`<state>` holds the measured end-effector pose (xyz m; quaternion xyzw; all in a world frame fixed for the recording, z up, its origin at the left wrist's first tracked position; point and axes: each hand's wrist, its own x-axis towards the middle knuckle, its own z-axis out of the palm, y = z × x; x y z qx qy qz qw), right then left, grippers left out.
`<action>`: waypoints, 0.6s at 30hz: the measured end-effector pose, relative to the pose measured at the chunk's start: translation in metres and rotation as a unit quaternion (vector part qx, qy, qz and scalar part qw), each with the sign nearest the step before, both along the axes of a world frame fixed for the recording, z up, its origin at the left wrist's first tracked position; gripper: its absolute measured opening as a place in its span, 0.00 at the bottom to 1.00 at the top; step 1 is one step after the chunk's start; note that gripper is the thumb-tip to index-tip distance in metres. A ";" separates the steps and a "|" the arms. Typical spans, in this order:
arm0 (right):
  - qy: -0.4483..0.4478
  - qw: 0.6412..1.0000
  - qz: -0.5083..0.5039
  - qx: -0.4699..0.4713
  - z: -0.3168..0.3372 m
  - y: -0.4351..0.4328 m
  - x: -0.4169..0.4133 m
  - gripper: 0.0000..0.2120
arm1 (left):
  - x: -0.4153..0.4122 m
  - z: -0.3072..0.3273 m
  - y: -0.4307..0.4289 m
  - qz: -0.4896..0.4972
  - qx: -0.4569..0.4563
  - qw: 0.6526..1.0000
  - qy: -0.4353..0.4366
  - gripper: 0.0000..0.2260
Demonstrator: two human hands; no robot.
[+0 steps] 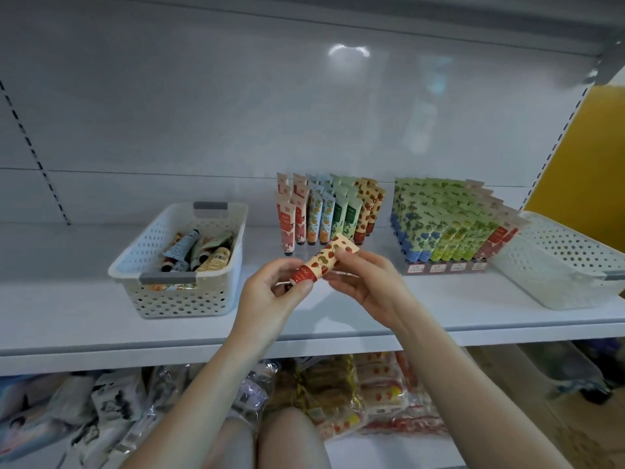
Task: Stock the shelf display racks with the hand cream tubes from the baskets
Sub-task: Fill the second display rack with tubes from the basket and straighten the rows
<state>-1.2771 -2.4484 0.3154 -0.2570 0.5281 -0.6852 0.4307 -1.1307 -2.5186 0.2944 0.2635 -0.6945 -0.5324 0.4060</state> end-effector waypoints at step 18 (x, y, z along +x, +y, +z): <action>0.428 0.841 -0.308 0.122 0.007 -0.022 -0.114 0.11 | -0.071 -0.078 -0.035 -0.080 -0.342 0.864 -0.361 0.12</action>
